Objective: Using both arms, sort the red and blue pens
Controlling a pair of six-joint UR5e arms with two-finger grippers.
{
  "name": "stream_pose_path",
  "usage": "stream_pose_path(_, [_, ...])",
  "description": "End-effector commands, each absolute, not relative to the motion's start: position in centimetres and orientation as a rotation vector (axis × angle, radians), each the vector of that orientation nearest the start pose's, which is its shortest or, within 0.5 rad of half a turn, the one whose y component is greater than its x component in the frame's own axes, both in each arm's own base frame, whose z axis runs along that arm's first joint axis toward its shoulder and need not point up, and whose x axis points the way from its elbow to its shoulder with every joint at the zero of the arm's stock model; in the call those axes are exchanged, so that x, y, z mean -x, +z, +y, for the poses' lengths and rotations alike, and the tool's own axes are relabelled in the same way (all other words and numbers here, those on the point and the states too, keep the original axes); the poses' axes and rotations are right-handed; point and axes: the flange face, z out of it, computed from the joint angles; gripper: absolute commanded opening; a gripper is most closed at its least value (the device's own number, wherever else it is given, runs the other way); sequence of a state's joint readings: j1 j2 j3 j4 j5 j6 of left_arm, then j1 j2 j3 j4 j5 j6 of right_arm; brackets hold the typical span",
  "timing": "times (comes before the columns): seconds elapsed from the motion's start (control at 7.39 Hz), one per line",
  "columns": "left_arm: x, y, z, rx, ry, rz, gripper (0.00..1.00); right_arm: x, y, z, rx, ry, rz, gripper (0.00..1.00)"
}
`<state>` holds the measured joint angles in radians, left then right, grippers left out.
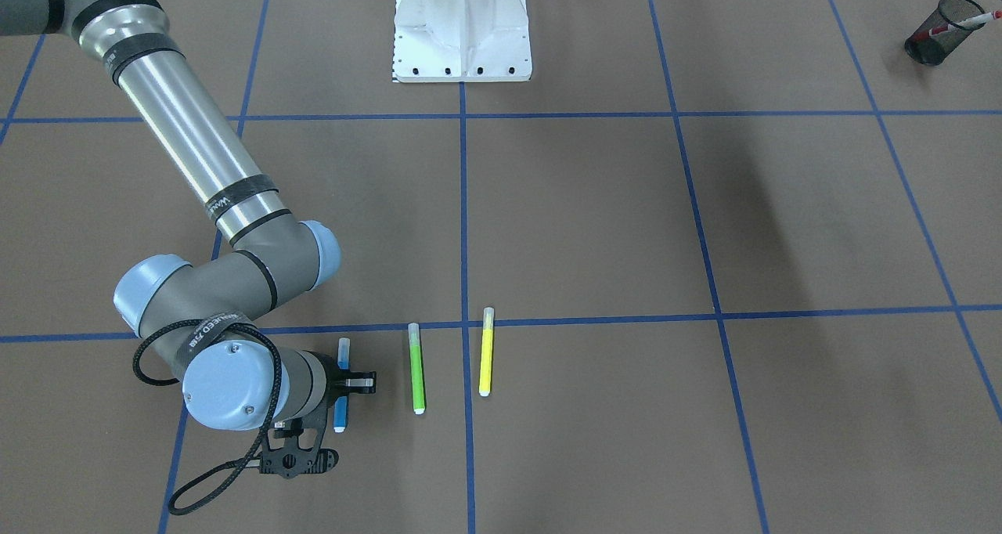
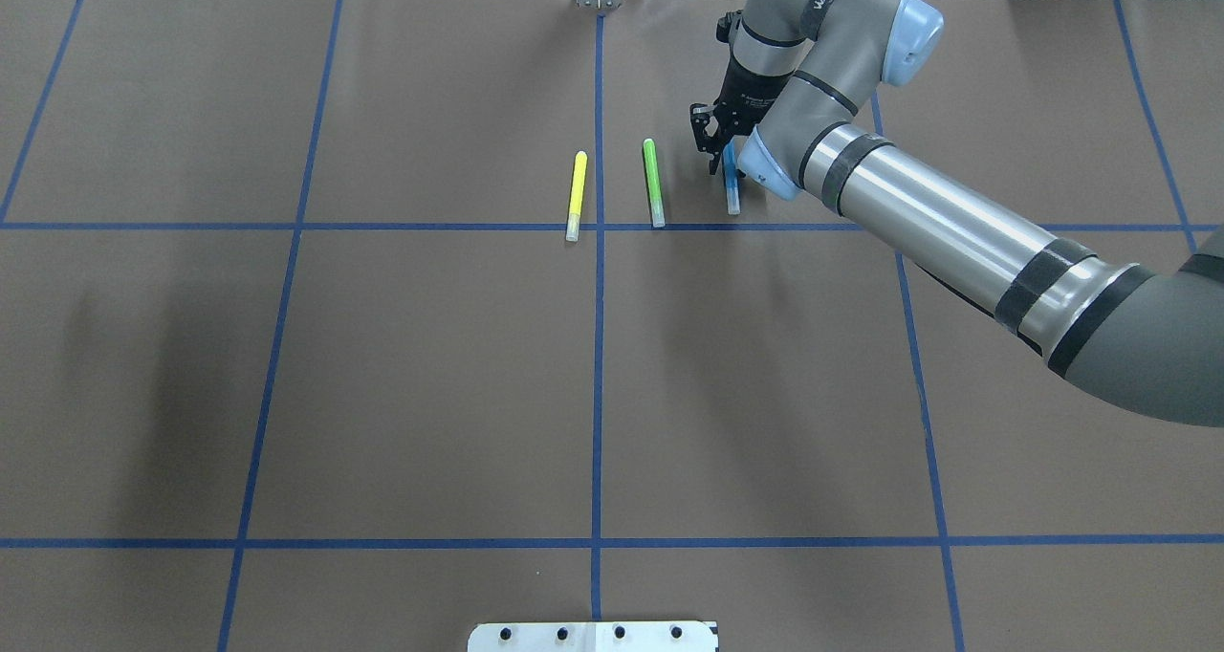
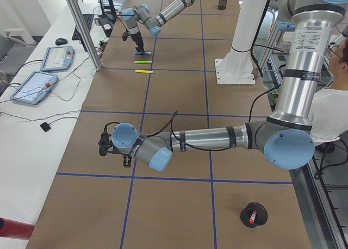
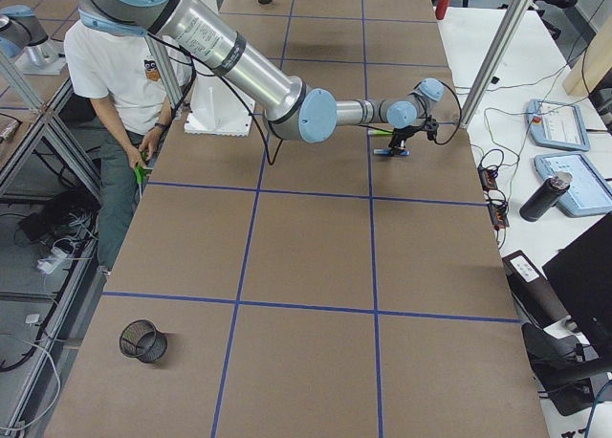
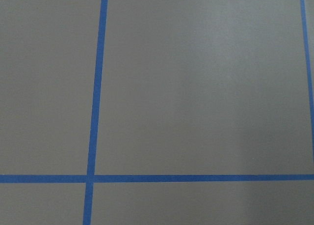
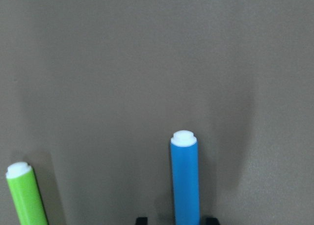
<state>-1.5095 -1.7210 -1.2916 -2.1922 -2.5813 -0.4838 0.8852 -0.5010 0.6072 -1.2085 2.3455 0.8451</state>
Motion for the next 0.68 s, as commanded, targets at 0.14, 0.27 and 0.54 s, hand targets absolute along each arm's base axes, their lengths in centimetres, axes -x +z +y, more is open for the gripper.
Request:
stream_pose_path(0.14, [1.4,63.1,-56.7,-0.167,-0.132,1.074,0.92,51.0,34.6,-72.4,0.209,-0.032,-0.852,0.1])
stream_pose_path(0.27, [1.4,63.0,-56.8,-0.169,-0.131,1.075,0.92,50.9,34.5,-72.5,0.206,-0.031,-0.854,0.0])
stream_pose_path(0.54, [1.4,62.6,-56.9,-0.172,-0.134,1.076,0.92,49.6,34.2,-73.4,0.193,-0.016,-0.86,0.0])
